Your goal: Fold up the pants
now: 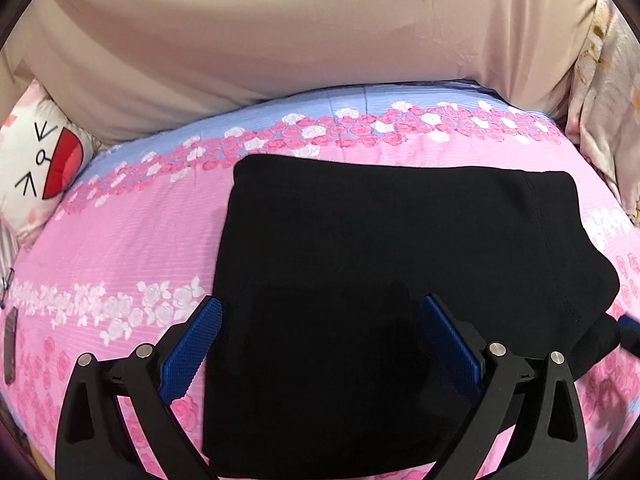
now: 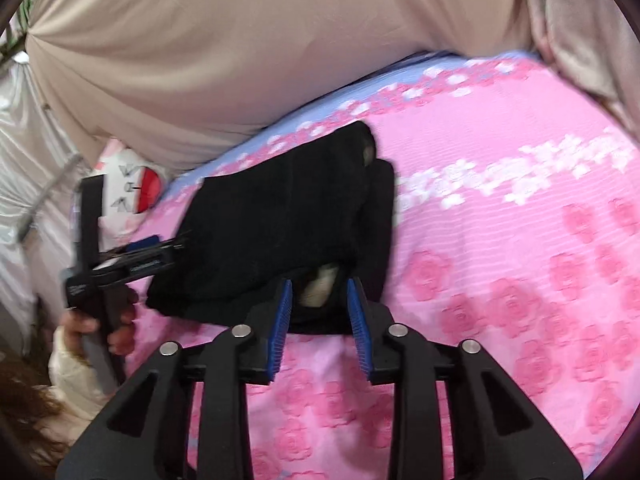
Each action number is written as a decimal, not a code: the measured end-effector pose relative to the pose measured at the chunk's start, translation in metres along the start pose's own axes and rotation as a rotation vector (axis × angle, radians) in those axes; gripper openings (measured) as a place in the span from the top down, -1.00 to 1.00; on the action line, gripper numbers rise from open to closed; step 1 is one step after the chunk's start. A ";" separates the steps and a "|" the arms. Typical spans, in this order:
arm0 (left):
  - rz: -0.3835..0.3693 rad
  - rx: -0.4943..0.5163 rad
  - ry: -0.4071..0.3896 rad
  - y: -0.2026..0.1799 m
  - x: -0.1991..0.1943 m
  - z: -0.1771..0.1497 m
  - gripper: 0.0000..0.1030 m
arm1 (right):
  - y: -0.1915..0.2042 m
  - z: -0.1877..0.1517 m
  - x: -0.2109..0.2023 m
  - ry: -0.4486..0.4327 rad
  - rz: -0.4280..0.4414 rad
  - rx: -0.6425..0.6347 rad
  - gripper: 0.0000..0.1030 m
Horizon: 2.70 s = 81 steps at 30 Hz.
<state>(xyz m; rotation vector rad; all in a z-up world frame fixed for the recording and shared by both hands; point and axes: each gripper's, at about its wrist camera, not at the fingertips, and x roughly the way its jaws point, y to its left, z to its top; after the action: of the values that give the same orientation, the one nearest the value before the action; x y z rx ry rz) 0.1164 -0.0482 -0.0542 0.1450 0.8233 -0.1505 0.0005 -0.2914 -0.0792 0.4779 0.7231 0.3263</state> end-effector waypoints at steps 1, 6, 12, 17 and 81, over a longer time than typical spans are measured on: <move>-0.005 -0.004 0.011 -0.001 0.003 0.000 -0.90 | 0.000 0.000 0.006 0.014 0.015 0.003 -0.15; -0.004 0.000 0.032 -0.004 0.009 -0.002 -0.90 | 0.005 0.004 0.019 0.015 0.039 -0.009 -0.21; -0.019 -0.027 0.011 0.002 0.001 0.002 -0.90 | 0.023 0.022 -0.001 -0.025 -0.056 -0.117 0.81; 0.059 0.039 0.023 -0.007 0.027 -0.011 -0.90 | -0.032 0.005 0.019 0.064 -0.089 0.003 0.71; 0.300 -0.247 -0.182 0.167 -0.034 -0.004 -0.89 | 0.213 0.085 0.280 0.149 -0.289 -0.407 0.57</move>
<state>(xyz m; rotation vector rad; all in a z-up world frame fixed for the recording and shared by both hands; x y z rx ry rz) 0.1224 0.1193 -0.0205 0.0196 0.6241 0.2175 0.2317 -0.0140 -0.0671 -0.0386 0.8340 0.2299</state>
